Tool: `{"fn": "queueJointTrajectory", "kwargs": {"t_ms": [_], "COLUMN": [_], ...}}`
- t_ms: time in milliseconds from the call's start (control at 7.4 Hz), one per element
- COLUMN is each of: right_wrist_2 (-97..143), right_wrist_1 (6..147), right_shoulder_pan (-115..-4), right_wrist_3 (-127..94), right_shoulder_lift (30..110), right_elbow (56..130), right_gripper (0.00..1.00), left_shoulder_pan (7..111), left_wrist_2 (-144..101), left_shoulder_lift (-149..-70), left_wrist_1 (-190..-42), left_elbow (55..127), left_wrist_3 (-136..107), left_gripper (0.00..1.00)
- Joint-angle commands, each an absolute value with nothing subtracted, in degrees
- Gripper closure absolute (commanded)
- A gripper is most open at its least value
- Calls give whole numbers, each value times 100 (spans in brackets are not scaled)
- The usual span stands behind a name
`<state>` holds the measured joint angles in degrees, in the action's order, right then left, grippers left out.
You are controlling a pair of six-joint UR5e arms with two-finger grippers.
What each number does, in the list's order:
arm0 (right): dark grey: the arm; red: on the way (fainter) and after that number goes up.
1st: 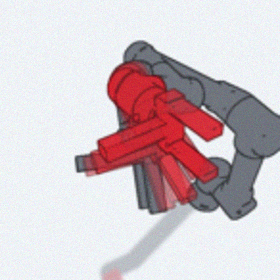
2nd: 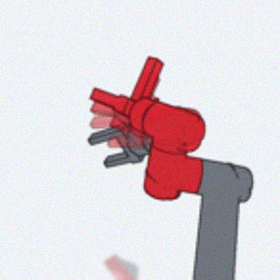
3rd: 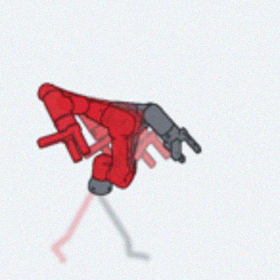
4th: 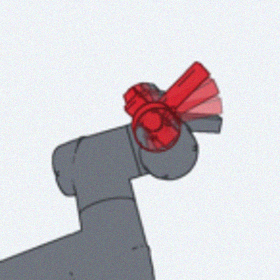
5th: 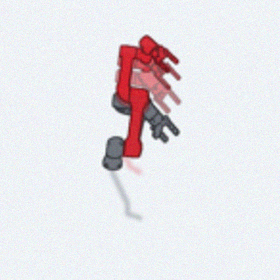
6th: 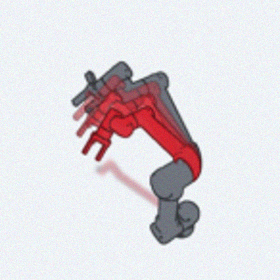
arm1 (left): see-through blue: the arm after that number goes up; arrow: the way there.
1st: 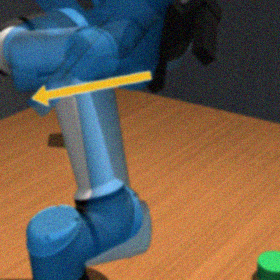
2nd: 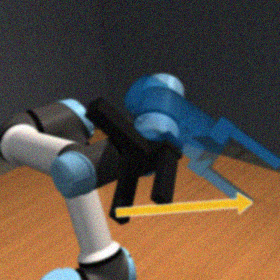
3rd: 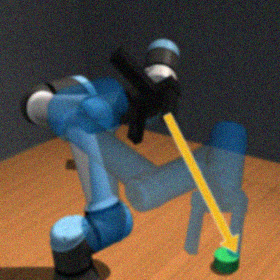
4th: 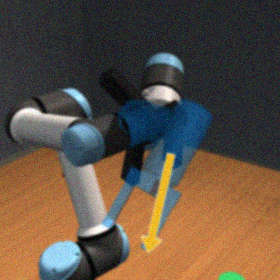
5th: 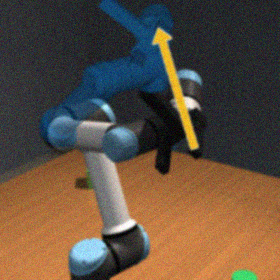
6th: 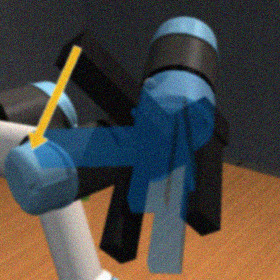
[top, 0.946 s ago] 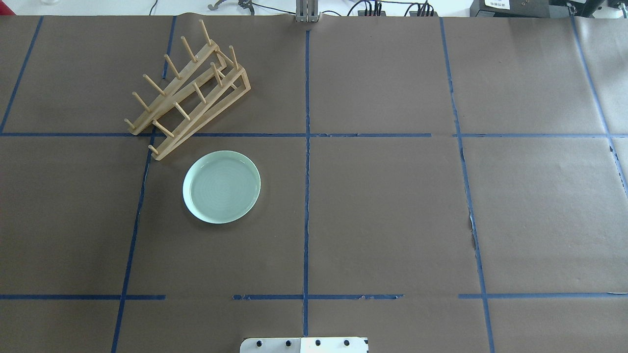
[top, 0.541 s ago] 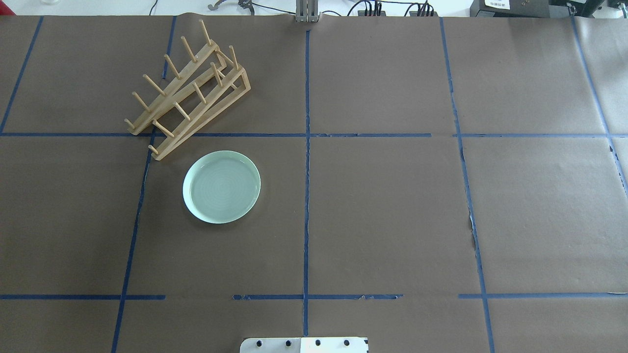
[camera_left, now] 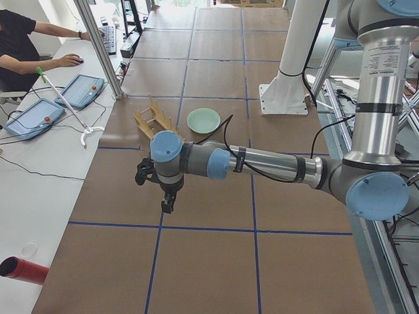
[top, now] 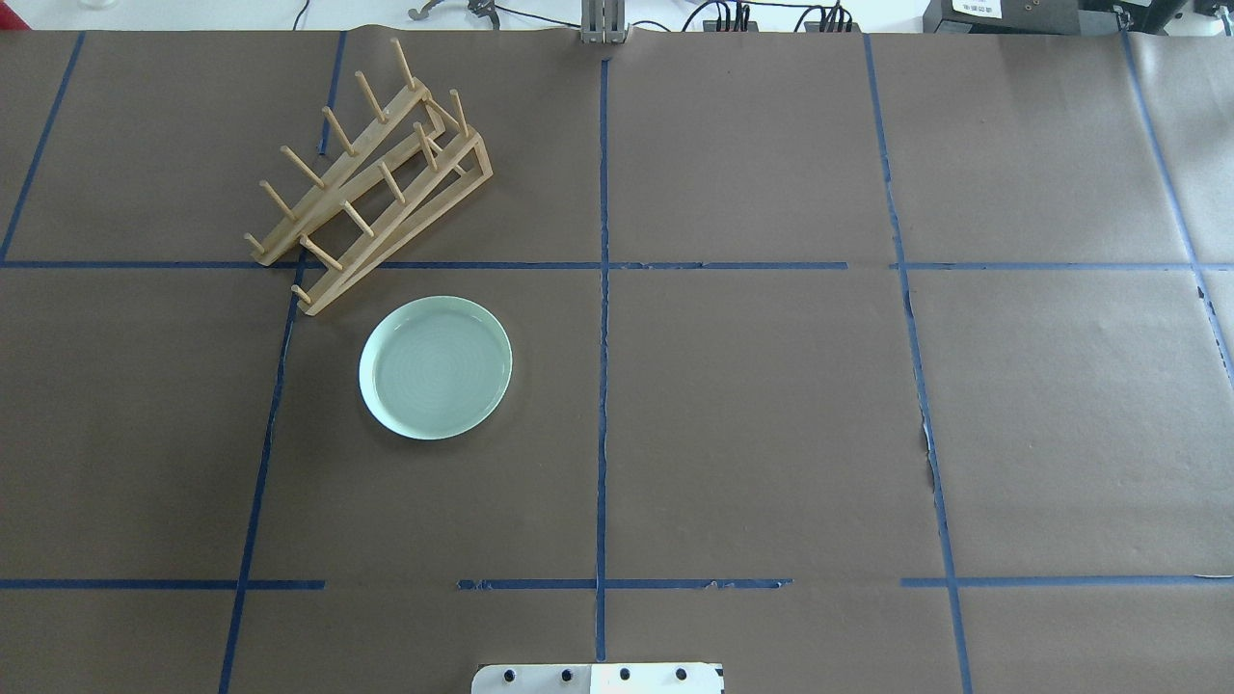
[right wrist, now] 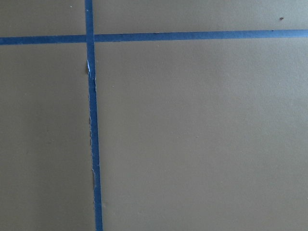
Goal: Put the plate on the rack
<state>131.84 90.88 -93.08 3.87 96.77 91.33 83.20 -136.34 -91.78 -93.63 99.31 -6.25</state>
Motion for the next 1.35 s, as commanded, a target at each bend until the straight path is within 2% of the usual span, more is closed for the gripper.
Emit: {"fn": "queueJointTrajectory", "kwargs": {"t_ms": [0,270,541,811,946,1216], "right_wrist_2": [13184,13184,13184,13184,13184,13184], "right_wrist_1": [9088,9088,9088,9088,9088,9088], "right_shoulder_pan": [-9308,-9308,-9308,-9308,-9308,-9308], "right_wrist_3": [387,387,387,387,387,387], "right_shoulder_lift": [9677,9677,9677,9677,9677,9677], "right_elbow": [9141,9141,9141,9141,9141,9141], "right_gripper": [0,0,0,0,0,0], "left_shoulder_pan": [7132,6017,5181,4031,3791,3159], "left_wrist_2": [-13570,-13152,-12580,-11432,-11156,-10567], "left_shoulder_lift": [-9848,-11016,-12193,-12794,-13145,-13298], "left_wrist_1": [-9659,-9537,-8419,-8253,-8270,-8279], "left_elbow": [10405,10328,10274,10039,9611,9194], "left_wrist_3": [-2919,-4721,-5435,-6271,-6415,-6416], "left_gripper": [0,0,0,0,0,1]}}
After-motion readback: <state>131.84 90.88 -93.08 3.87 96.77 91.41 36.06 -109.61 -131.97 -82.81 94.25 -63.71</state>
